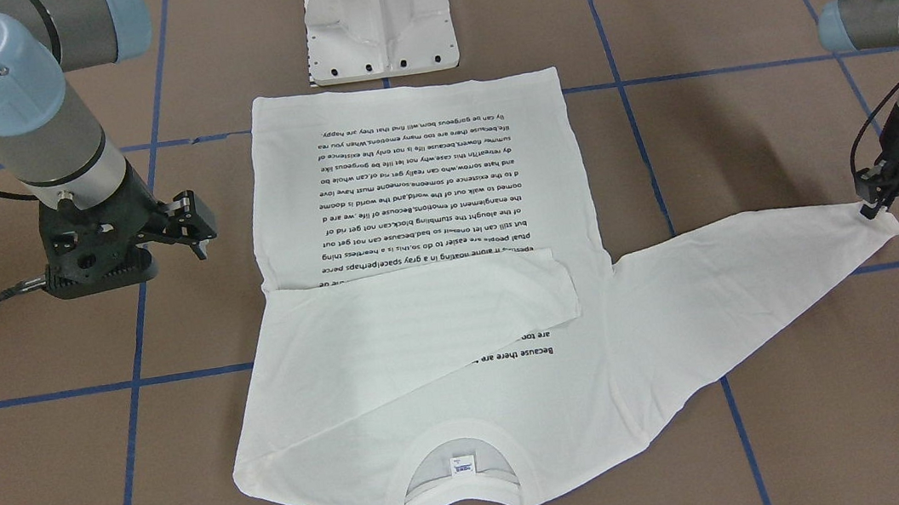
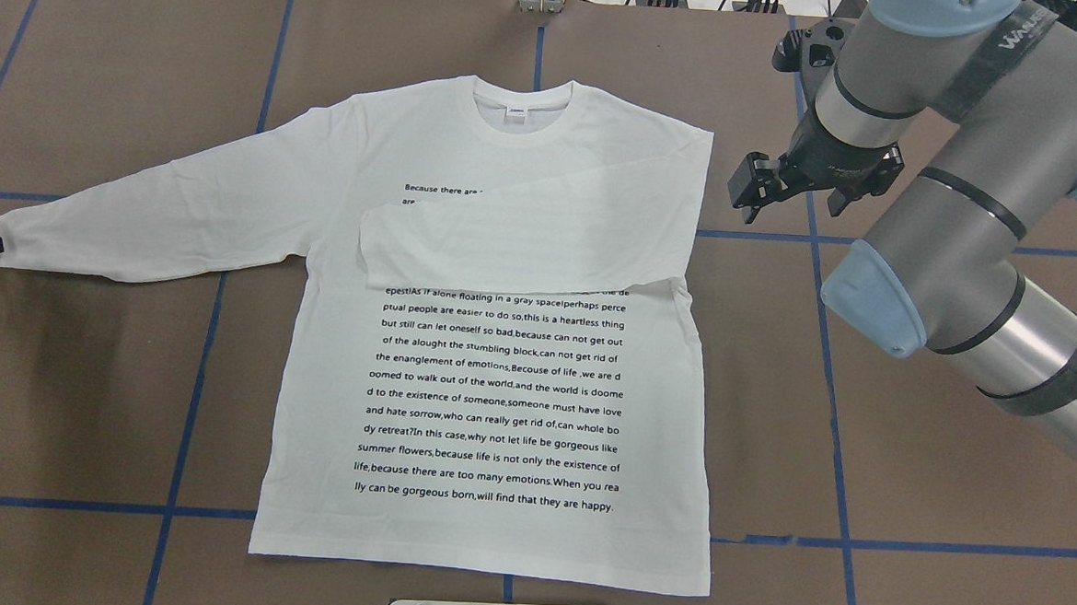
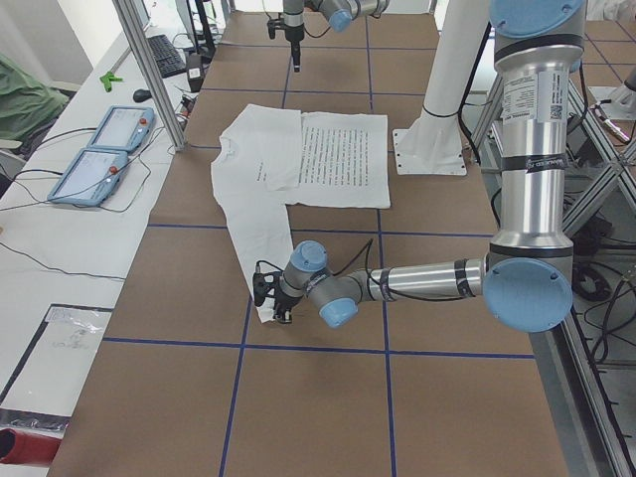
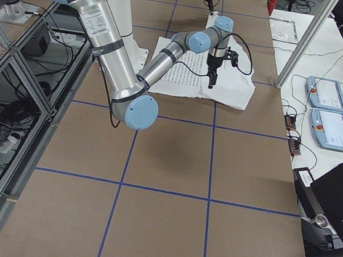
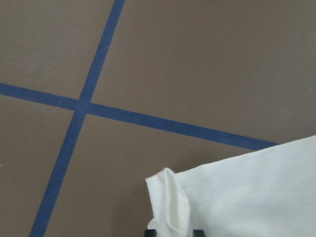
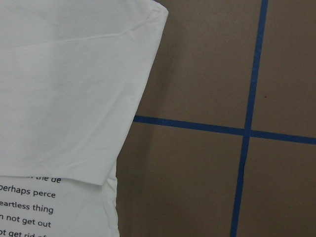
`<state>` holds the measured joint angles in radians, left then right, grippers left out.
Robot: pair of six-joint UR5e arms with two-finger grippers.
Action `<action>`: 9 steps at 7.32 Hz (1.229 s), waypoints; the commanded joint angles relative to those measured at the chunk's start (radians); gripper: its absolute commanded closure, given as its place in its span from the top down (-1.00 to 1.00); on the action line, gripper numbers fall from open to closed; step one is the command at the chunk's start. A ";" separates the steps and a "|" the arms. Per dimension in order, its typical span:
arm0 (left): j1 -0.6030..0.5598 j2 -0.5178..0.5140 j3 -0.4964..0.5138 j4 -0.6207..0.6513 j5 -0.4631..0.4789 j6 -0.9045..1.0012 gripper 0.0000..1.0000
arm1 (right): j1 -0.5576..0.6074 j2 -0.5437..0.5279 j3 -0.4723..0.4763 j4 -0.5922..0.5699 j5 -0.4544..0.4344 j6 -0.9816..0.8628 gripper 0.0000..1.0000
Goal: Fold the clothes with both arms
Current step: 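Grasp the other sleeve cuff with the left gripper, then fold the held sleeve across the shirt chest with the left gripper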
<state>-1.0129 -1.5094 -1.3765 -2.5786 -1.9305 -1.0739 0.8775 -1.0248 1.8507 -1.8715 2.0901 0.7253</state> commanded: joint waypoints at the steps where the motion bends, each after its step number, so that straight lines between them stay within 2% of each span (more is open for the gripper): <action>1: -0.004 0.003 -0.006 0.000 -0.002 0.000 -1.00 | 0.000 0.000 -0.001 0.000 0.001 0.000 1.00; 2: -0.009 0.003 -0.042 0.002 -0.022 0.000 -1.00 | 0.000 -0.001 0.001 0.000 0.001 -0.006 1.00; 3: -0.022 0.029 -0.108 0.003 -0.104 0.000 -1.00 | 0.001 -0.003 -0.001 0.000 0.001 -0.013 1.00; 4: -0.023 0.052 -0.196 0.055 -0.137 -0.003 -1.00 | 0.003 -0.003 0.004 0.000 0.001 -0.012 1.00; 5: -0.021 0.042 -0.322 0.222 -0.137 -0.011 -1.00 | 0.006 -0.008 0.013 0.003 0.001 -0.015 1.00; 6: -0.007 0.000 -0.458 0.420 -0.139 -0.106 -1.00 | 0.012 -0.050 0.022 0.059 0.004 -0.015 1.00; 7: -0.001 -0.118 -0.510 0.560 -0.142 -0.239 -1.00 | 0.029 -0.110 0.028 0.133 0.010 -0.018 1.00; 9: 0.167 -0.422 -0.474 0.751 -0.134 -0.476 -1.00 | 0.061 -0.196 0.030 0.189 0.013 -0.058 1.00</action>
<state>-0.9418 -1.7439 -1.8621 -1.9647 -2.0694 -1.4066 0.9172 -1.1668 1.8788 -1.7162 2.1012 0.6967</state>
